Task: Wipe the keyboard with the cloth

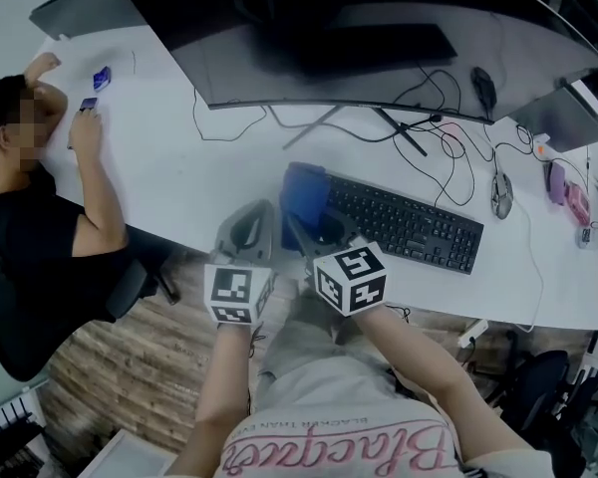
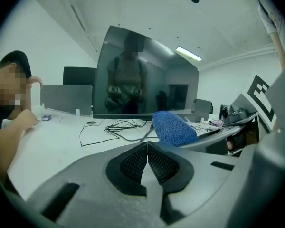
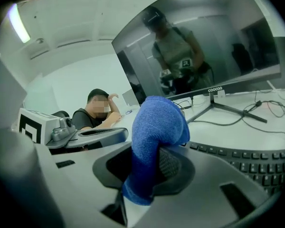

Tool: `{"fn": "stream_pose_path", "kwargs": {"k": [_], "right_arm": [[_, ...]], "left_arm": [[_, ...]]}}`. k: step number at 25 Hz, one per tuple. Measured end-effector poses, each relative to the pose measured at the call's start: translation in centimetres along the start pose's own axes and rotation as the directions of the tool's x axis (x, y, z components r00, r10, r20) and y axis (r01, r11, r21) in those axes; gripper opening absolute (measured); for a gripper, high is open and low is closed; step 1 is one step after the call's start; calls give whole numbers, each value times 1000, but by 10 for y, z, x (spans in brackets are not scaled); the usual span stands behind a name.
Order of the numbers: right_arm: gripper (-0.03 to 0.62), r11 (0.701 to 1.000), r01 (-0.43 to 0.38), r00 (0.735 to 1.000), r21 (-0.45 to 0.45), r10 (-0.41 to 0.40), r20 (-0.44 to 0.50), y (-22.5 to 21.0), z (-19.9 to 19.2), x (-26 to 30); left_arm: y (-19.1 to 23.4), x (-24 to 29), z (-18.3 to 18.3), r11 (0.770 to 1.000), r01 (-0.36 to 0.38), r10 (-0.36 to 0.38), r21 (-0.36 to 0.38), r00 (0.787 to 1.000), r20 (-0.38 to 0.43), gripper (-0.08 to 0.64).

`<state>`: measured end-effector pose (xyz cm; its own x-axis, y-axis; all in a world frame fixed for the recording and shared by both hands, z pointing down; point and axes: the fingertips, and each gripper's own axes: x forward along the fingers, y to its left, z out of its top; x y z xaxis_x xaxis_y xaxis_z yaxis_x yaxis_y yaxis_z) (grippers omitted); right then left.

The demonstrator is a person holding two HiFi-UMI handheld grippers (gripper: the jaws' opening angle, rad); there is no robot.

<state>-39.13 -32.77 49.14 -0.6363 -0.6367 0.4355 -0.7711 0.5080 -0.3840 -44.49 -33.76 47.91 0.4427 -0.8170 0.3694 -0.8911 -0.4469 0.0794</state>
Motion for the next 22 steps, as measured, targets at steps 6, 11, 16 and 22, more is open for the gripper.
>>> {"fn": "stream_pose_path", "kwargs": {"k": [6, 11, 16, 22], "right_arm": [[97, 997, -31, 999, 64, 34, -37, 0, -3, 24], [97, 990, -44, 990, 135, 61, -127, -5, -19, 40], [97, 990, 5, 984, 141, 21, -178, -20, -25, 43], [97, 989, 53, 981, 141, -25, -193, -31, -28, 38]], "left_arm": [[9, 12, -11, 999, 25, -26, -20, 999, -24, 6], [8, 19, -20, 998, 42, -44, -40, 998, -44, 6], [8, 27, -26, 997, 55, -57, -49, 997, -53, 6], [2, 33, -28, 997, 64, -67, -54, 996, -55, 6]]}}
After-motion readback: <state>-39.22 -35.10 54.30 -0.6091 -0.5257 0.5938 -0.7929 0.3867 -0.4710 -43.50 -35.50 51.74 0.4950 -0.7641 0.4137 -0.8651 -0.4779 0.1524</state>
